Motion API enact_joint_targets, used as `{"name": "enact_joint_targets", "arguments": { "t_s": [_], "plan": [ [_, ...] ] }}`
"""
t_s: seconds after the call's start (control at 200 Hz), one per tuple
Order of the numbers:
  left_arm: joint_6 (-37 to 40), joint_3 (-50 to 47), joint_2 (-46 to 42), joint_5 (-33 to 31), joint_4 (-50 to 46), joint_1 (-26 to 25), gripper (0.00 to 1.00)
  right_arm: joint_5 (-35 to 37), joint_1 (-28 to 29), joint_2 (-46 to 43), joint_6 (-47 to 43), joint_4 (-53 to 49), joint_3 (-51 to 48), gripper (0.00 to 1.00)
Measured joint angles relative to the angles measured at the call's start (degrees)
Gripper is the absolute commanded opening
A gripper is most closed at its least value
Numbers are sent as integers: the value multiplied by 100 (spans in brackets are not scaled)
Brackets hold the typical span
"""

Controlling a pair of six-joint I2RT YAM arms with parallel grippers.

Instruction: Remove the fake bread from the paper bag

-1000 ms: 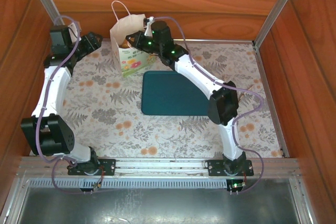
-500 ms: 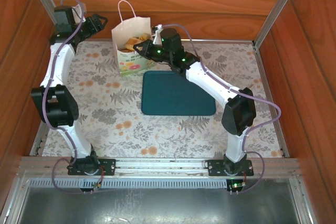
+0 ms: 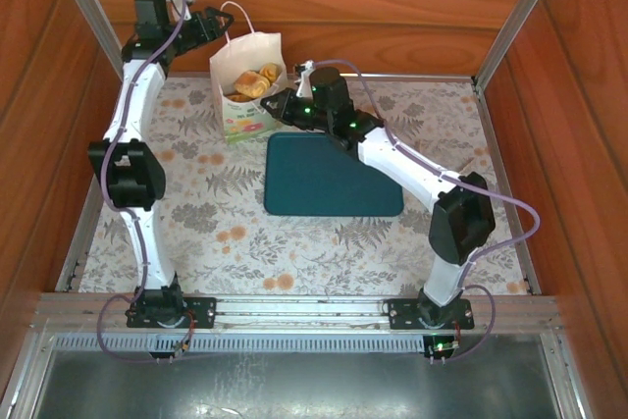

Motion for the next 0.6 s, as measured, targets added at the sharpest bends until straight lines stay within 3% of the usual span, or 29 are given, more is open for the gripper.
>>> {"name": "enact_joint_targets", "arguments": {
  "t_s": [0.18,0.32,0.49,0.605],
  "plan": [
    [-35,426,457,-26,-168,-13,63,22,-48,-260,0,35,-299,0],
    [-79,525,590,-76,-291,-44,43,46,-66,-334,4,68,-393,0],
    [-181,710,654,-122,-367,-50,10,61,-94,-334,20,109,-428,0],
    [-243,824,649,-179,-354,-50,0,55,-111,-334,37,111,-452,0]
  ]
}}
